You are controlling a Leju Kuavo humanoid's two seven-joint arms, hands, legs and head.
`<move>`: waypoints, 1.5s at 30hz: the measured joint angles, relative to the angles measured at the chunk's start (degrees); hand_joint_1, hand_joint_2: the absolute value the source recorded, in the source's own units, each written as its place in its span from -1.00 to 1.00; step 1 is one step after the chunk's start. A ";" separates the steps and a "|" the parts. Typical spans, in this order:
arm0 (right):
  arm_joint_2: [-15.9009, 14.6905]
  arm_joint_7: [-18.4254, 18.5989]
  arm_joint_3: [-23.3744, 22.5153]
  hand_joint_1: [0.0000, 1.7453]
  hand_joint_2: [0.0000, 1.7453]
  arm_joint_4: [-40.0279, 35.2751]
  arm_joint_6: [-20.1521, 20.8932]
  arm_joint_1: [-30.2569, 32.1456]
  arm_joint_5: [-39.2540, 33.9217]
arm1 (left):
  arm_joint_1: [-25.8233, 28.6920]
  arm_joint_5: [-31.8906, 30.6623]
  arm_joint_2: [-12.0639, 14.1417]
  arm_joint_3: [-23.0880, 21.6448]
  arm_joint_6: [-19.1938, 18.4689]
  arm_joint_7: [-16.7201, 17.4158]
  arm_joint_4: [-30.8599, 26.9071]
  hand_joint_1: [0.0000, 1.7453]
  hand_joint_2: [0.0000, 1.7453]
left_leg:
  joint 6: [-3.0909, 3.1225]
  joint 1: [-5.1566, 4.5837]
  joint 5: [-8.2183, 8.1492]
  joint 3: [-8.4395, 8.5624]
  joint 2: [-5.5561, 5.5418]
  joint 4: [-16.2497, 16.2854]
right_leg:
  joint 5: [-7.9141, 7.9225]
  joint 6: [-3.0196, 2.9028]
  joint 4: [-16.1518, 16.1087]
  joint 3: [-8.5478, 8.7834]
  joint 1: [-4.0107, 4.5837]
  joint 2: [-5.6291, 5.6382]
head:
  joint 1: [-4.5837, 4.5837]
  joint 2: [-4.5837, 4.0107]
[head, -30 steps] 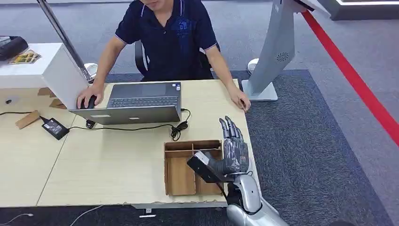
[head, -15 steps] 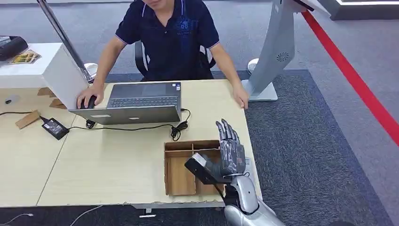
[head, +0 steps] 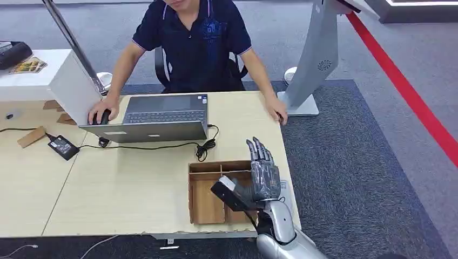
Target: Pass the card to the sensor for recognition and then transmit it.
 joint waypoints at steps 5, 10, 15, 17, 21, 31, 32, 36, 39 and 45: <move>0.02 -0.06 0.00 -0.82 1.00 0.37 0.00 -0.02 -0.09 | 0.00 0.00 0.00 0.00 0.00 -0.05 0.00 -1.00 -1.00 | 0.00 0.00 0.00 0.00 0.00 0.00 | 0.00 0.00 0.00 0.00 0.00 0.00 | 0.00 0.00; 0.02 -0.07 0.00 -0.76 1.00 0.52 0.00 -0.03 -0.18 | 0.00 -0.02 0.00 0.00 0.00 -0.07 0.00 -1.00 -1.00 | 0.00 0.00 0.00 0.00 0.00 0.00 | 0.00 0.00 0.00 0.00 0.00 0.00 | 0.00 0.00; 0.02 -0.11 0.00 -0.72 1.00 0.52 0.00 -0.03 -0.48 | 0.00 -0.09 0.00 0.00 0.00 -0.07 0.00 -1.00 -1.00 | 0.00 0.00 0.00 0.00 0.00 0.00 | 0.00 0.00 0.00 0.00 0.00 0.00 | 0.00 0.00; 0.02 -0.13 0.00 -0.70 1.00 0.52 0.00 -0.04 -0.53 | 0.00 -0.11 0.00 0.00 0.00 -0.07 0.00 -1.00 -1.00 | 0.00 0.00 0.00 0.00 0.00 0.00 | 0.00 0.00 0.00 0.00 0.00 0.00 | 0.00 0.00; 0.02 -0.13 0.00 -0.68 1.00 0.52 0.00 -0.04 -0.55 | 0.00 -0.11 0.00 0.00 0.00 -0.07 0.00 -1.00 -1.00 | 0.00 0.00 0.00 0.00 0.00 0.00 | 0.00 0.00 0.00 0.00 0.00 0.00 | 0.00 0.00; 0.02 -0.15 0.00 -0.46 1.00 0.55 0.00 -0.08 -0.64 | 0.00 -0.17 0.04 0.00 0.00 -0.07 0.00 -1.00 -1.00 | 0.00 0.00 0.00 0.00 0.00 0.00 | 0.00 0.00 0.00 0.00 0.00 0.00 | 0.00 0.00; 0.02 -0.15 0.00 -0.48 1.00 0.61 0.00 -0.11 -0.66 | 0.00 -0.17 0.04 0.00 0.00 -0.07 0.00 -1.00 -1.00 | 0.00 0.00 0.00 0.00 0.00 0.00 | 0.00 0.00 0.00 0.00 0.00 0.00 | 0.00 0.00; 0.02 -0.15 0.00 -0.46 1.00 0.83 0.00 -0.15 -0.72 | 0.00 -0.17 0.04 0.00 0.00 -0.07 0.00 -1.00 -1.00 | 0.00 0.00 0.00 0.00 0.00 0.00 | 0.00 0.00 0.00 0.00 0.00 0.00 | 0.00 0.00; 0.02 -0.13 0.00 -0.48 1.00 1.03 0.00 -0.19 -0.85 | 0.00 -0.20 0.04 0.00 0.00 -0.07 0.00 -1.00 -1.00 | 0.00 0.00 0.00 0.00 0.00 0.00 | 0.00 0.00 0.00 0.00 0.00 0.00 | 0.00 0.00; 0.02 -0.02 0.00 -0.30 1.00 1.09 0.00 -0.22 -0.98 | 0.00 -0.20 0.04 0.00 0.00 -0.07 0.00 -1.00 -1.00 | 0.00 0.00 0.00 0.00 0.00 0.00 | 0.00 0.00 0.00 0.00 0.00 0.00 | 0.00 0.00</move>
